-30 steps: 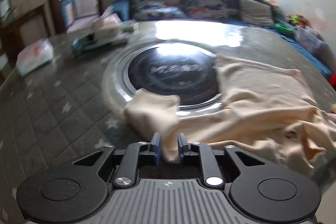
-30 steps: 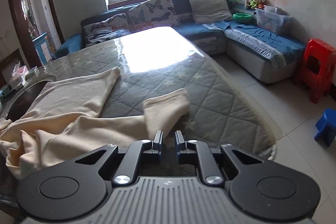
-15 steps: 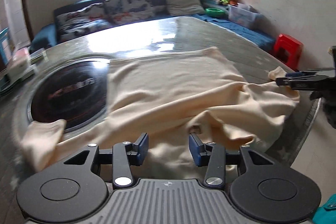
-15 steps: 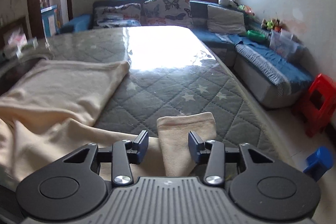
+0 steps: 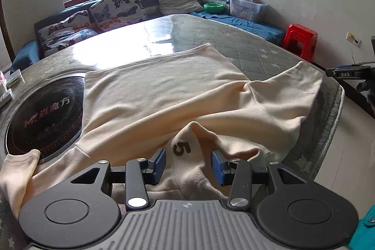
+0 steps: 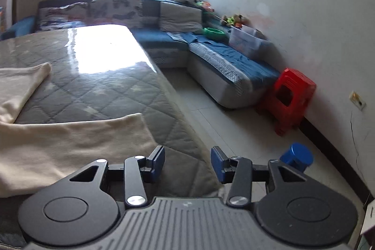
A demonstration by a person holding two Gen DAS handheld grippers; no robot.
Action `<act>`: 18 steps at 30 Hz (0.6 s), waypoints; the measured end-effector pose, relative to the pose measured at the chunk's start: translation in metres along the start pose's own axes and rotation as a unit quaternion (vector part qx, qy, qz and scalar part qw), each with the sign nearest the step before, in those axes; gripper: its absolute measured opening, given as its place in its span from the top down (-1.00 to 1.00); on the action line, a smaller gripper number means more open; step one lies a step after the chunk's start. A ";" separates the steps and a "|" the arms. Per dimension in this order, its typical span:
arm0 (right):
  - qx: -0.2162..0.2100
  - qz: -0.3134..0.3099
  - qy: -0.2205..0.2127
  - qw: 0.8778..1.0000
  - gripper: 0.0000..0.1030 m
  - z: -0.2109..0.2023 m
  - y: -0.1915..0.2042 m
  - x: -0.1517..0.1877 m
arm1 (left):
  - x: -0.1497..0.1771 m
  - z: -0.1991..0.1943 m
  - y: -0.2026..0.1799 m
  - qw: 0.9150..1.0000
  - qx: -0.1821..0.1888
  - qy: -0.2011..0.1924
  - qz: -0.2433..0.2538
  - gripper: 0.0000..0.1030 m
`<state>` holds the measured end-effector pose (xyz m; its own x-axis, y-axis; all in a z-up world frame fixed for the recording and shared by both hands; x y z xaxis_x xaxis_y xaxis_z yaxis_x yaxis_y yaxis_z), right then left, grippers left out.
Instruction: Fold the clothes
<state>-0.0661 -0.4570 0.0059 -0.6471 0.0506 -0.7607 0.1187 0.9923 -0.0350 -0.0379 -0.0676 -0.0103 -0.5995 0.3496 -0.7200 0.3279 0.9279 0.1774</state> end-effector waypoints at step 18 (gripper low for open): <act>-0.277 -0.104 -0.011 0.955 0.16 -0.032 0.114 -0.039 | 0.010 -0.012 -0.002 0.999 -0.010 -0.038 0.034 0.84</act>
<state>-0.0515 -0.3419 0.0523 -0.5961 -0.1512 -0.7886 -0.4313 0.8887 0.1556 -0.0535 -0.0642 -0.0095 -0.5197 0.4014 -0.7541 0.3514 0.9050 0.2396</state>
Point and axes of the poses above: each gripper's, at about its wrist camera, not at the fingertips, and z roughly the way its jaws point, y to its left, x to its underside, the point moved 1 cm from there along z, roughly the way its jaws point, and after that the axes turned 15 degrees about -x, right-handed, at the moved point
